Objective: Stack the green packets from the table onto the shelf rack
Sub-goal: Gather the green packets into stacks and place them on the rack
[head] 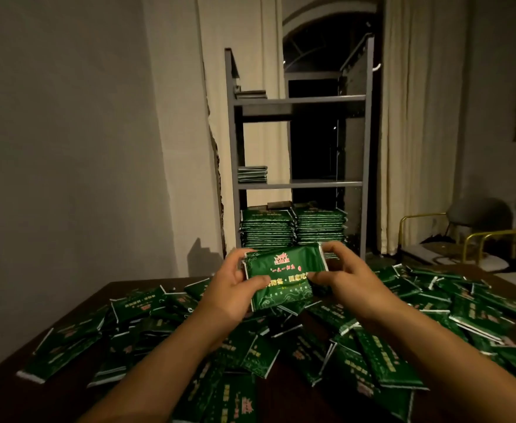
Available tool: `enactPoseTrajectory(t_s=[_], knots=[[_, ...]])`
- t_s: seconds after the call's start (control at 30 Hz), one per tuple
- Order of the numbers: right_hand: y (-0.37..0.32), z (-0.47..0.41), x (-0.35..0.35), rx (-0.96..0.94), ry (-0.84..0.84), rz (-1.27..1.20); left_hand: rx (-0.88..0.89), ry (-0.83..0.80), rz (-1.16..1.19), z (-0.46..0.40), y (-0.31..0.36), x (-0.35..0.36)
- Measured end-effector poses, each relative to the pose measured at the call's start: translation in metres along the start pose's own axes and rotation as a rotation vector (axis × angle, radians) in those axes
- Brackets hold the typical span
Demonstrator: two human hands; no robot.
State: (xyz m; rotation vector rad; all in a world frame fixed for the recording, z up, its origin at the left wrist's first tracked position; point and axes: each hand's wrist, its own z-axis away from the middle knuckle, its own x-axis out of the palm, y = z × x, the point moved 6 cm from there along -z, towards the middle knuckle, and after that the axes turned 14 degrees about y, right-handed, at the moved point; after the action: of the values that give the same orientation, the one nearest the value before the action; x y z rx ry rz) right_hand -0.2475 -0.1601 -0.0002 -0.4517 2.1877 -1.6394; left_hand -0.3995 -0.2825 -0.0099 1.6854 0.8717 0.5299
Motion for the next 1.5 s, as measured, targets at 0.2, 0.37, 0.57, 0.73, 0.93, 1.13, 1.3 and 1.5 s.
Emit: enactPoseTrajectory(t_s=[0.2, 0.37, 0.57, 0.73, 0.93, 1.13, 1.3, 1.5], knots=[[-0.039, 0.012, -0.010, -0.083, -0.031, -0.011, 0.001, -0.042, -0.041, 0.000, 0.034, -0.004], [-0.062, 0.014, -0.013, -0.076, -0.140, -0.020, 0.008, -0.169, -0.232, -0.003, 0.068, 0.001], [-0.085, -0.017, -0.013, -0.343, 0.041, 0.136, -0.027, -0.176, -0.249, -0.021, 0.090, 0.014], [-0.111, 0.000, -0.002, -1.144, 0.170, 0.677, -0.090, 0.007, -0.130, -0.061, 0.095, 0.019], [-0.103, -0.033, 0.006, -1.351, 0.309, 0.994, -0.103, 0.035, -0.049, -0.105, 0.094, 0.042], [-0.133, -0.072, -0.002, -1.345, 0.281, 1.004, -0.167, -0.016, 0.009, -0.145, 0.113, 0.057], [-0.165, -0.096, -0.005, -1.258, 0.204, 1.015, -0.211, 0.019, -0.063, -0.176, 0.131, 0.059], [-0.170, -0.137, -0.011, -1.077, 0.140, 1.004, 0.162, 0.082, -0.416, -0.170, 0.158, 0.055]])
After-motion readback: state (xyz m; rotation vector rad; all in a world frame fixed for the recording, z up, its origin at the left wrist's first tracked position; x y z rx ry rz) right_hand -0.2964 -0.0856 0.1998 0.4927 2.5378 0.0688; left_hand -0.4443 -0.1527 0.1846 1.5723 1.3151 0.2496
